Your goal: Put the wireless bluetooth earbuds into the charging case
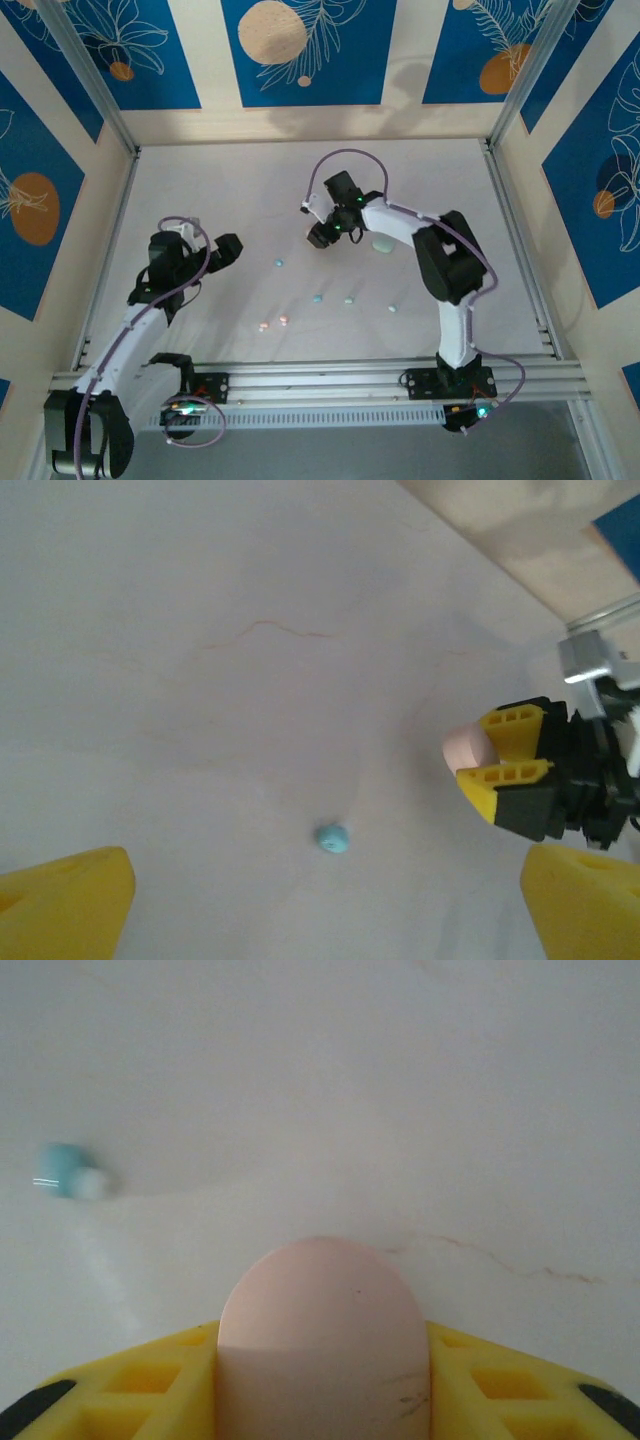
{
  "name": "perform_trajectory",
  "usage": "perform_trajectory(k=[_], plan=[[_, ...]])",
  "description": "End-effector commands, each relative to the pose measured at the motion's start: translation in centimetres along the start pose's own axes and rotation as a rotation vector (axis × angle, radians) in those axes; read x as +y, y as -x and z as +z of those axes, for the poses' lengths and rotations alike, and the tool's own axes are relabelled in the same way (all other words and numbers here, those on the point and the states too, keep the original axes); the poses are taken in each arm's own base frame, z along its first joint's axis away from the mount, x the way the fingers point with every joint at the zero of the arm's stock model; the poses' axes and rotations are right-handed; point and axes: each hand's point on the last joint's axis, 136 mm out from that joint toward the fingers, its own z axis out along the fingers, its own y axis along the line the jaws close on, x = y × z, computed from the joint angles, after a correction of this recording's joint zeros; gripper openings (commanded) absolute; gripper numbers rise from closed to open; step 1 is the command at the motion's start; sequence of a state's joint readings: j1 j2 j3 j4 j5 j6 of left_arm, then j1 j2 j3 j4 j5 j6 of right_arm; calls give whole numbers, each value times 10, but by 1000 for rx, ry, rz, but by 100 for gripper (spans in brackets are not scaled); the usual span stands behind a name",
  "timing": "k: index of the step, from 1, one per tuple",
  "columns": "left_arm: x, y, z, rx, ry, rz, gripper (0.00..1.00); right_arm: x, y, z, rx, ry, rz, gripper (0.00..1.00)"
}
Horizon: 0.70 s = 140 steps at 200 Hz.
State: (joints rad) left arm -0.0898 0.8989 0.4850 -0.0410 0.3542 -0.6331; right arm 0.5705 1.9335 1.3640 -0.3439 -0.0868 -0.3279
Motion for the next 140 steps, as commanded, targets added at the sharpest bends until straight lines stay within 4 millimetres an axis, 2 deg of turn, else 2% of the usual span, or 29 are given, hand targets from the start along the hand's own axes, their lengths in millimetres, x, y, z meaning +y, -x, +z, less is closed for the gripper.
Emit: perform_trajectory(k=[1,42,63,101,140], plan=[[-40,10,-5,22,-160,-24,95,34,52,-51,-241,78,-132,43],[-95,4,-9,82,-332,-7,91,80,56,-102,-457,90,-336,41],[-128,-4,-11,110,-400,44,91,91,55,-118,-540,66,-407,39],[-179,-21,-8,164,-510,132,89,97,57,-129,-551,48,-423,39],[-198,-37,17,220,-500,151,79,110,62,-136,-584,78,-440,40]])
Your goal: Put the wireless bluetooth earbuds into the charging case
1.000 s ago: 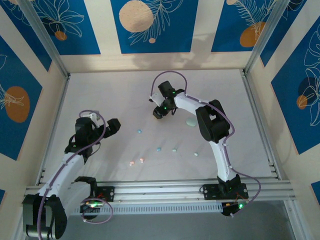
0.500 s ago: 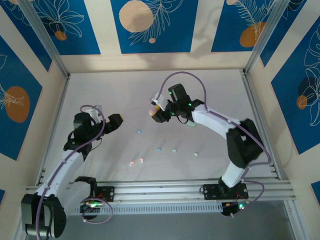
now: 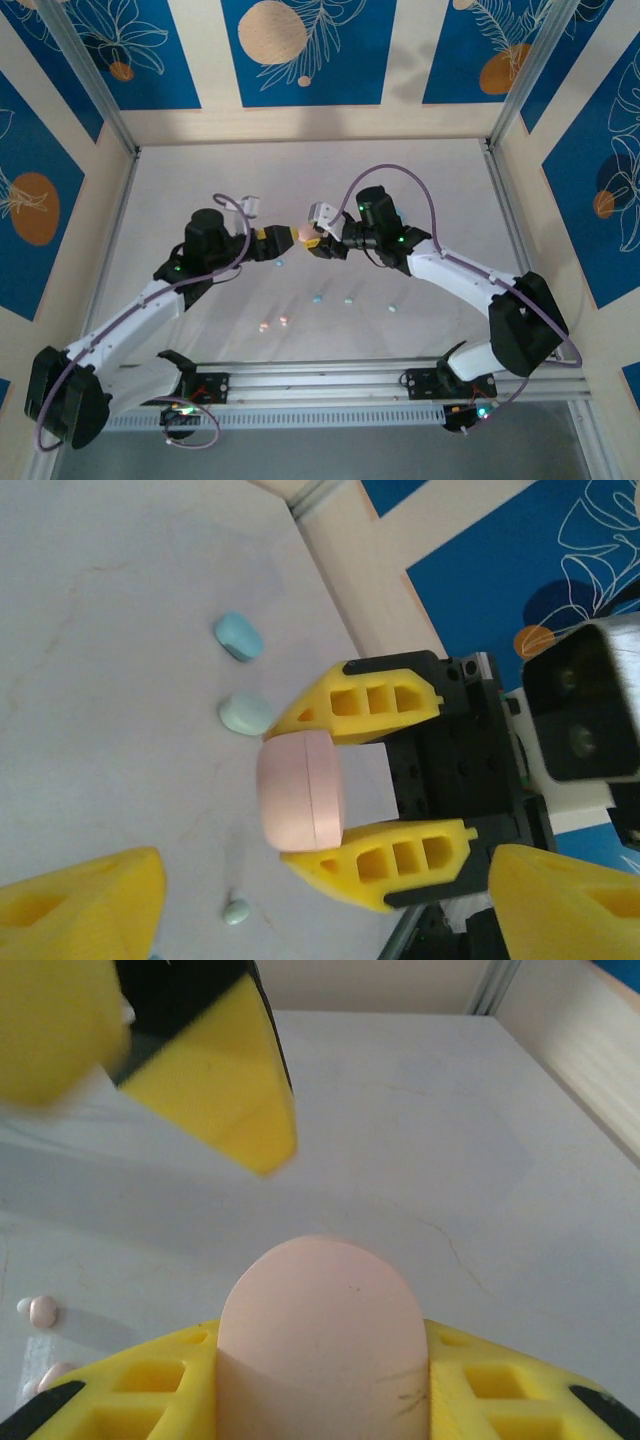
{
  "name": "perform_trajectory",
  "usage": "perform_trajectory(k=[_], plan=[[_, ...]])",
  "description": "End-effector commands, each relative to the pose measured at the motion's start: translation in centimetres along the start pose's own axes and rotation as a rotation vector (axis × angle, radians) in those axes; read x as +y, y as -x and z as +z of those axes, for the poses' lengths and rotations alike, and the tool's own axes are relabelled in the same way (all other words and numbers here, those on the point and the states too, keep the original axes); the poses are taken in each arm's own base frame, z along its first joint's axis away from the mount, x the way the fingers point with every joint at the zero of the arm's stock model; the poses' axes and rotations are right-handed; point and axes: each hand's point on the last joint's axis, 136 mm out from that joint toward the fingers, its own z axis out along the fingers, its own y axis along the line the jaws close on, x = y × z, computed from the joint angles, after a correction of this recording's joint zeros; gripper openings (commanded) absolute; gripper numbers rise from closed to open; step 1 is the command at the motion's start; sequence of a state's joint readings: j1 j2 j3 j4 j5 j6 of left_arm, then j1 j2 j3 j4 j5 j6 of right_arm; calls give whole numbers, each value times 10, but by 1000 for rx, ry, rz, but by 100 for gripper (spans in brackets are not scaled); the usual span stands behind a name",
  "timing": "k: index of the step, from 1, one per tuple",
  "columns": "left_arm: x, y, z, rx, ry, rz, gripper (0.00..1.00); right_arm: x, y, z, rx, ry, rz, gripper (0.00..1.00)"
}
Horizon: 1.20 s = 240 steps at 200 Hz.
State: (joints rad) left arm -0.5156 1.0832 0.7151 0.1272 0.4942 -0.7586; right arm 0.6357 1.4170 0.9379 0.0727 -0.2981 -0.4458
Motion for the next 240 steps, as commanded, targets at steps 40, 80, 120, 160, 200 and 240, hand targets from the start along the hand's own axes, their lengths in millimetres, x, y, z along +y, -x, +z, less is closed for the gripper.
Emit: perform_trajectory(k=[40,80,120,160,200,240], plan=[[-17,9,35,4,-24,22,64,10,28,-8,-88,21,-57,40],[-15,13,37,-29,-21,-6,39,10,26,-8,-82,15,-66,41],[-13,16,31,-57,6,-19,18,7,20,-9,-69,-7,-65,48],[-20,20,24,-102,-46,-167,8,5,24,-37,-216,-8,-100,63],[-35,19,21,-114,-181,-343,7,4,35,-55,-291,30,-121,64],[-45,24,19,-102,-194,-366,7,-4,51,-53,-335,22,-136,64]])
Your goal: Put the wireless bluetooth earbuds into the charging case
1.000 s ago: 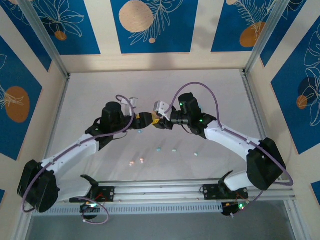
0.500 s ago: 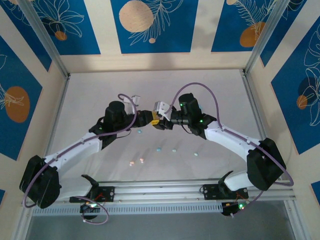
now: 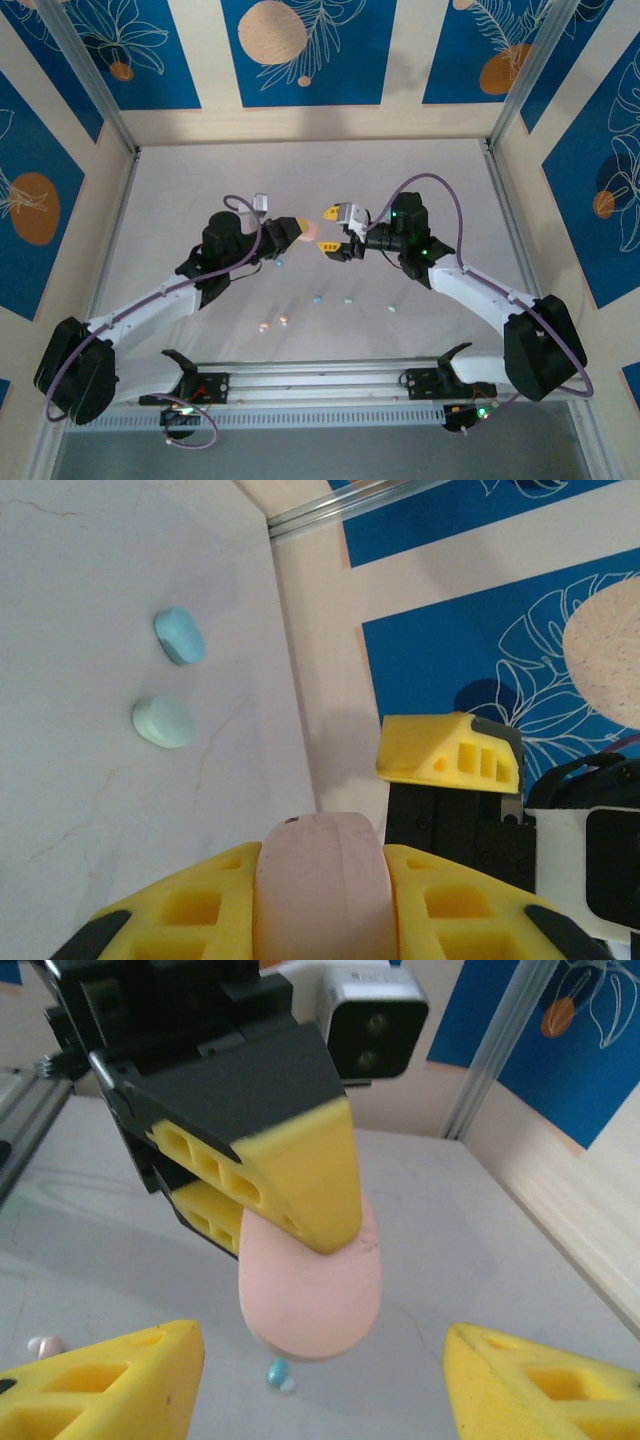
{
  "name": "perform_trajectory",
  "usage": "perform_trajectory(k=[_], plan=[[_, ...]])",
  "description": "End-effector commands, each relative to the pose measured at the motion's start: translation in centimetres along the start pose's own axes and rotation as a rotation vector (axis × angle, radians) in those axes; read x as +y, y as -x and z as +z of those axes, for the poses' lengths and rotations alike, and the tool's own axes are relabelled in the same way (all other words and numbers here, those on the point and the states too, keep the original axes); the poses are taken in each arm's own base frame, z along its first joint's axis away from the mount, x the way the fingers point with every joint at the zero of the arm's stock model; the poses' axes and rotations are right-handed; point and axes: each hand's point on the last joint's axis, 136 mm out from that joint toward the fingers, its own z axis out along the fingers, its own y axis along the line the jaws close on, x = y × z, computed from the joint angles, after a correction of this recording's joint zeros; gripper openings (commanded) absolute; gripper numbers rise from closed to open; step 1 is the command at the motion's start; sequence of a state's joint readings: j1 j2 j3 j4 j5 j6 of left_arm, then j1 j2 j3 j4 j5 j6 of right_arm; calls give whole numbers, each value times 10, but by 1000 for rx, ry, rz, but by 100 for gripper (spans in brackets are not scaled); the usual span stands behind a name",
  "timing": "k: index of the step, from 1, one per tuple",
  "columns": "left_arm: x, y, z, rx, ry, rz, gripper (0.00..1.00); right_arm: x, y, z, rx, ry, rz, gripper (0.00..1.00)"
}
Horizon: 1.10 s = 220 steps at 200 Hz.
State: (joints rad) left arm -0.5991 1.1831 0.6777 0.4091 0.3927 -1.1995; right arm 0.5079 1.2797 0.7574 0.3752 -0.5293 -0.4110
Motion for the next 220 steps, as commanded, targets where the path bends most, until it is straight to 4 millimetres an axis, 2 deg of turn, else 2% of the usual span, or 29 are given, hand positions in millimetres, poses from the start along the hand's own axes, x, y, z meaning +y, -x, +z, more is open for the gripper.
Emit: perform_trajectory(k=[1,21,41,90,122,161,197,220], plan=[[-37,3,-5,3,-110,-15,7,-4,28,2,-80,27,-42,64],[-42,3,-4,13,-126,-13,7,-10,30,7,-90,26,-38,63],[-43,3,-1,24,-132,-17,8,-13,32,11,-105,31,-23,54],[-51,3,-1,19,-164,-16,8,-7,24,15,-77,98,-7,60],[-53,4,-2,15,-169,-7,8,-5,18,15,-56,119,23,58],[-54,3,-2,20,-168,-1,8,-8,20,14,-59,120,51,48],[-54,2,-2,25,-163,11,9,-10,22,15,-62,123,64,43],[-55,2,-2,23,-167,15,13,-11,24,14,-66,126,77,39]])
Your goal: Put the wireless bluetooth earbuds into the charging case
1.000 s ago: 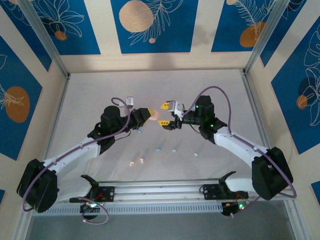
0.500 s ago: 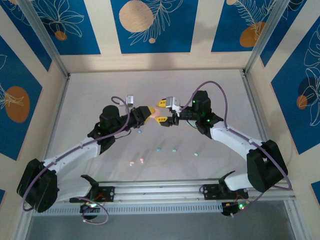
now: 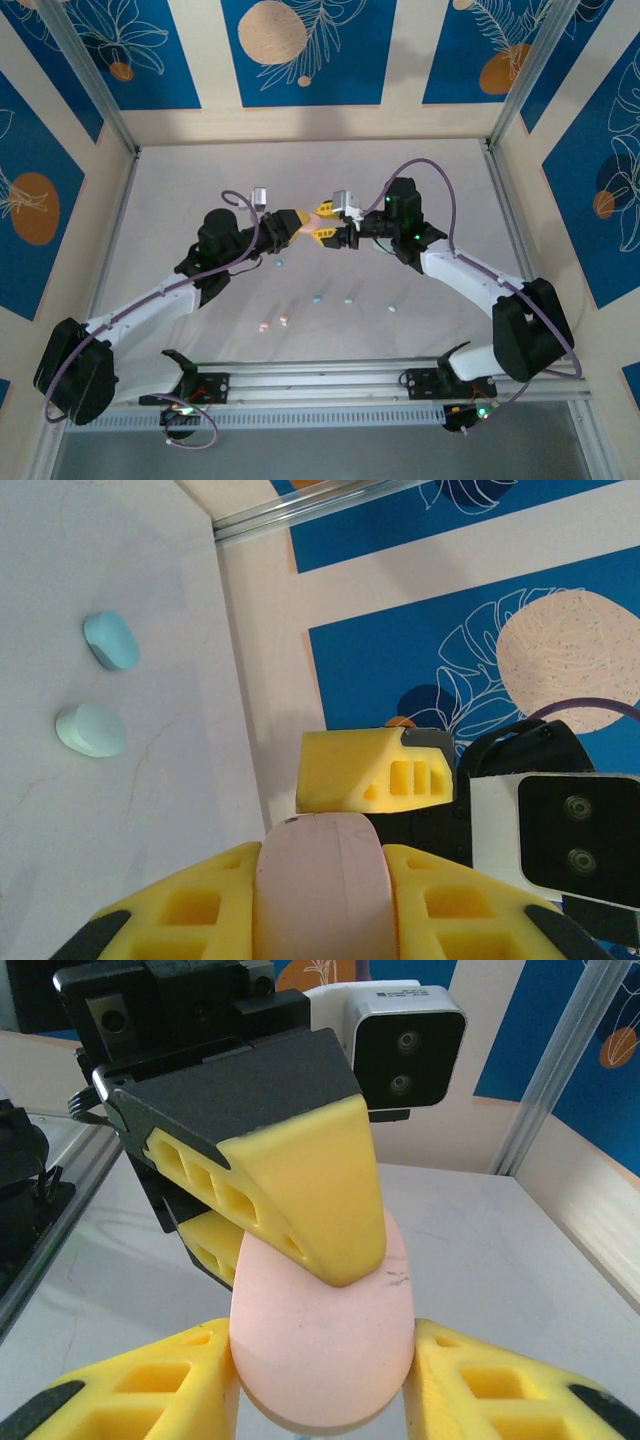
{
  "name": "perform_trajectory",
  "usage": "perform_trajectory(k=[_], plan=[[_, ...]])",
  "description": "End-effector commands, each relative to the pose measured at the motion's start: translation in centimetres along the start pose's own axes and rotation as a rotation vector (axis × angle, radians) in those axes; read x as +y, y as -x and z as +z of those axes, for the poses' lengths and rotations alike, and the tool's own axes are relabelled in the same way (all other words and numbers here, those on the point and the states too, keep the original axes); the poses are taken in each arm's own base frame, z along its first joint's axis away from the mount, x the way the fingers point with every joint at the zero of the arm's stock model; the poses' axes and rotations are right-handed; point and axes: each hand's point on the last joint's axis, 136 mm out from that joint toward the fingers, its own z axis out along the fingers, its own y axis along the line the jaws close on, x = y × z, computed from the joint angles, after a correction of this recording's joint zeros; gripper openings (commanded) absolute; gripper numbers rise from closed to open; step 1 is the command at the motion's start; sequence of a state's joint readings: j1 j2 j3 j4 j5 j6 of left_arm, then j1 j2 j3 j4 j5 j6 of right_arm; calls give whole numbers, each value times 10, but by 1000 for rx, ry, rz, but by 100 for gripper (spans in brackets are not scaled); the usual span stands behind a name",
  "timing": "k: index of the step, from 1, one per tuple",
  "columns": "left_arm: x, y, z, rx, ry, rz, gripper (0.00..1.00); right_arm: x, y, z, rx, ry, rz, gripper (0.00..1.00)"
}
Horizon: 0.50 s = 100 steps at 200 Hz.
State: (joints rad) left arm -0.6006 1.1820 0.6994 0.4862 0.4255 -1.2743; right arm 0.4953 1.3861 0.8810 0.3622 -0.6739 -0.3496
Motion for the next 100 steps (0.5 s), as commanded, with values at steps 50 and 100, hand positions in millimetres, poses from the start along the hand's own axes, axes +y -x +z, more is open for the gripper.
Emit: perform_trajectory(k=[50,100], plan=[[-36,-1,-4,2,-87,194,55,6,17,-6,-27,82,104,33],[-46,-6,-27,28,-3,752,83,21,30,-17,-37,185,194,32]])
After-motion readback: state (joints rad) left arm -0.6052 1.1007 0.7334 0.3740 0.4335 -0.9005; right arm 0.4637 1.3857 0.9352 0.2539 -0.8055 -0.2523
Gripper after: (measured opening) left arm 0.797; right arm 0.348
